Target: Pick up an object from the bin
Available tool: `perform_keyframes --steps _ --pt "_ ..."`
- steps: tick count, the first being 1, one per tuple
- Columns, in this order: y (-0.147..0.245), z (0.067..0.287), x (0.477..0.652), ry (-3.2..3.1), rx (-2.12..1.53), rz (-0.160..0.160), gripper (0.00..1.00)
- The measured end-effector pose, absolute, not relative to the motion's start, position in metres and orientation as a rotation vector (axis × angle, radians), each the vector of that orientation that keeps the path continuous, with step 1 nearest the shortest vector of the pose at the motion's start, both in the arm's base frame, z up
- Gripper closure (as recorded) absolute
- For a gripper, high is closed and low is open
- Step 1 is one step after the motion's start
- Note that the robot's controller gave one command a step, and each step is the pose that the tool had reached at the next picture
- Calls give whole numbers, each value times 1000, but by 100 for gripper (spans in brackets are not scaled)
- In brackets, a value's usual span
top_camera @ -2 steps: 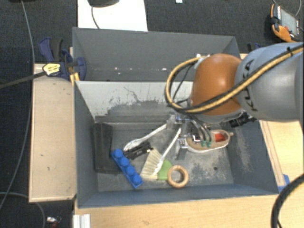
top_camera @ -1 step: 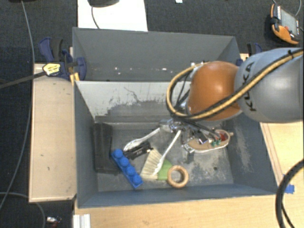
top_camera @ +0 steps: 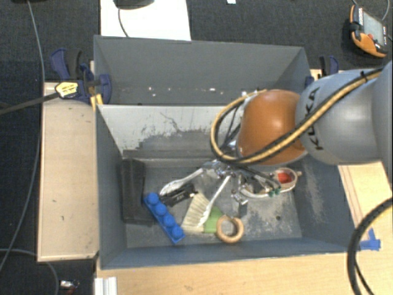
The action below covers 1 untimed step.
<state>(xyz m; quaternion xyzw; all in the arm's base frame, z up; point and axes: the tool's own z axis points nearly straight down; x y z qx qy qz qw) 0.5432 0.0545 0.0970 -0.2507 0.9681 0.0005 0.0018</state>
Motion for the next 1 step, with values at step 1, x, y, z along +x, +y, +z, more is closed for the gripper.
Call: perform_keyframes --steps 1 --pt "41 182 559 3099 -415 -1 0"
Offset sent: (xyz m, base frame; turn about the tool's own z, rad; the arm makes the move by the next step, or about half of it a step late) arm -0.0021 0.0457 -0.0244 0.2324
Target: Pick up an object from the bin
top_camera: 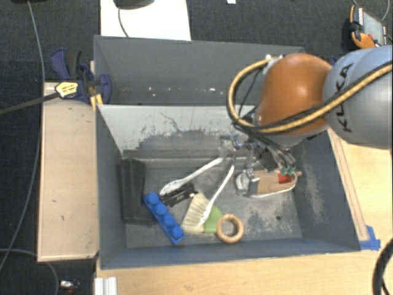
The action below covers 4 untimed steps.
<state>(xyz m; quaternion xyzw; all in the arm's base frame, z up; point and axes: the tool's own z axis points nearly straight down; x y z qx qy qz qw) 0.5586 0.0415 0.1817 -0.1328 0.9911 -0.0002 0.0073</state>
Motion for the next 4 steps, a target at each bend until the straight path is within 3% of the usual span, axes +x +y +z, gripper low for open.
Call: perform_keyframes --steps 1,2,3,4 --pt "95 84 544 3113 -428 6 0" --pt "55 95 539 3123 -106 1 0" --pt "77 70 509 3120 -298 16 0" --pt "88 70 511 3115 85 1 100"
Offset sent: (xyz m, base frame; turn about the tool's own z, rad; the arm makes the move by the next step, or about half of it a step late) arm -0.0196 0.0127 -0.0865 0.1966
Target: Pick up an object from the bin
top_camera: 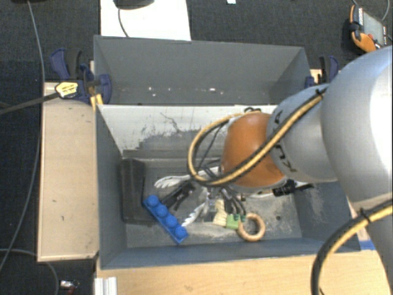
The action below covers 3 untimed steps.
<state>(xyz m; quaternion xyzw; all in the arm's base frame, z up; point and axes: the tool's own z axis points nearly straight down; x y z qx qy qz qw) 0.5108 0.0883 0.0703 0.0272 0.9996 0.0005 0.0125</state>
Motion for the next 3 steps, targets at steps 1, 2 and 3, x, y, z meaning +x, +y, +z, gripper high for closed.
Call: perform_keyframes --steps 1,2,3 --pt "88 70 511 3115 84 1 100" --pt "89 70 506 3115 115 3 100" --pt "98 70 512 3110 163 4 100"
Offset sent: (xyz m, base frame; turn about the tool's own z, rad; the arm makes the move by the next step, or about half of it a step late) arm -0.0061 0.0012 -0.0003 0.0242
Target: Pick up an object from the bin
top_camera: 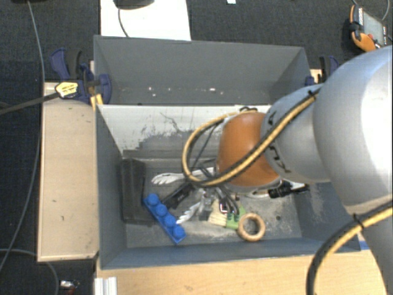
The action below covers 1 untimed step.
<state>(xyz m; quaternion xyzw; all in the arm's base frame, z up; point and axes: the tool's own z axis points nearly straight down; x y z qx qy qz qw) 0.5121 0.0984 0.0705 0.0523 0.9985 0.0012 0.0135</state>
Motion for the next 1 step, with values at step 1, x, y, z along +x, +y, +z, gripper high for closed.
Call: perform_keyframes --steps 1 --pt "82 167 505 3102 169 6 100"
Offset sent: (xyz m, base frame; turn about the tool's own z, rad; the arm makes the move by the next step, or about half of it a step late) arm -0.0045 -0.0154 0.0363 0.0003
